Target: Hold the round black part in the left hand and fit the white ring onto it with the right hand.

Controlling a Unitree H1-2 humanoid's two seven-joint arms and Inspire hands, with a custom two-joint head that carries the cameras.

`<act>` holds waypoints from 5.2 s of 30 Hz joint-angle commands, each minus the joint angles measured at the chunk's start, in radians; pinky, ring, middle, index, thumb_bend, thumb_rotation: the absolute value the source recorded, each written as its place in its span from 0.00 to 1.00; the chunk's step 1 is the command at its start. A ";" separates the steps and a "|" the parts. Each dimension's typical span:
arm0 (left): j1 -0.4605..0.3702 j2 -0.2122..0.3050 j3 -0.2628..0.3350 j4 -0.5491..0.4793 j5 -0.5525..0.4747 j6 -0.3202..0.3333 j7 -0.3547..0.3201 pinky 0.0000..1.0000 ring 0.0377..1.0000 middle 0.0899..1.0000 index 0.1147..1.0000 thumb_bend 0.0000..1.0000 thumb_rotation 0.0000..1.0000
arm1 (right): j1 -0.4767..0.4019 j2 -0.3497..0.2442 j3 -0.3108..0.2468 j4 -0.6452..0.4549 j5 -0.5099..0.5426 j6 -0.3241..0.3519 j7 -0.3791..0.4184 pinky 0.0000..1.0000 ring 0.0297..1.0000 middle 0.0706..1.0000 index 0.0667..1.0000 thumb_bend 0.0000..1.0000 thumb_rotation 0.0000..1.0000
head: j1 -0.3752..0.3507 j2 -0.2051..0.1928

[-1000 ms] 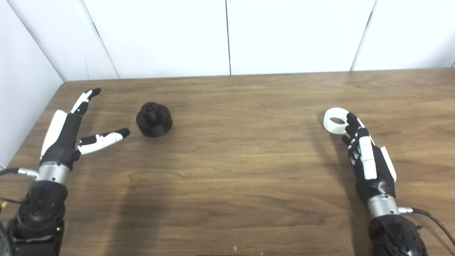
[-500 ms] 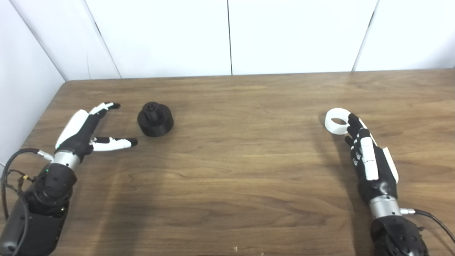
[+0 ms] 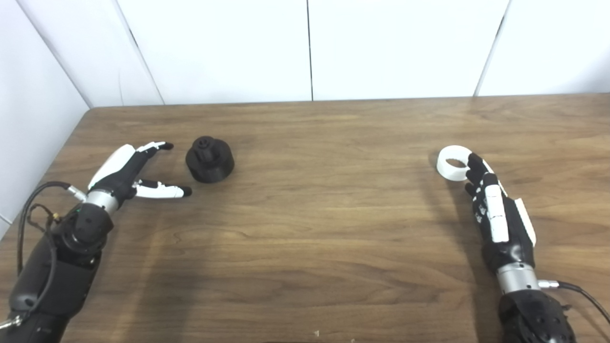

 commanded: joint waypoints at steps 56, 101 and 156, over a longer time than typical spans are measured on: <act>-0.183 -0.058 -0.090 0.145 0.075 -0.112 0.053 0.99 1.00 0.97 0.83 0.98 0.36 | 0.038 -0.001 -0.013 -0.024 -0.010 -0.060 -0.015 0.98 0.96 0.94 0.91 0.50 0.96 | -0.040 -0.022; -0.108 -0.108 -0.078 0.053 0.066 -0.148 0.077 0.94 1.00 0.90 0.58 0.84 0.19 | 0.027 -0.023 -0.013 -0.036 0.007 -0.032 0.012 1.00 0.99 0.94 0.97 0.57 0.97 | -0.044 -0.003; 0.136 -0.313 -0.330 -0.365 0.174 -0.238 -0.057 1.00 1.00 0.92 0.57 0.89 0.25 | 0.019 -0.020 -0.005 -0.070 -0.015 0.027 0.020 1.00 1.00 0.94 0.99 0.63 0.95 | -0.080 0.017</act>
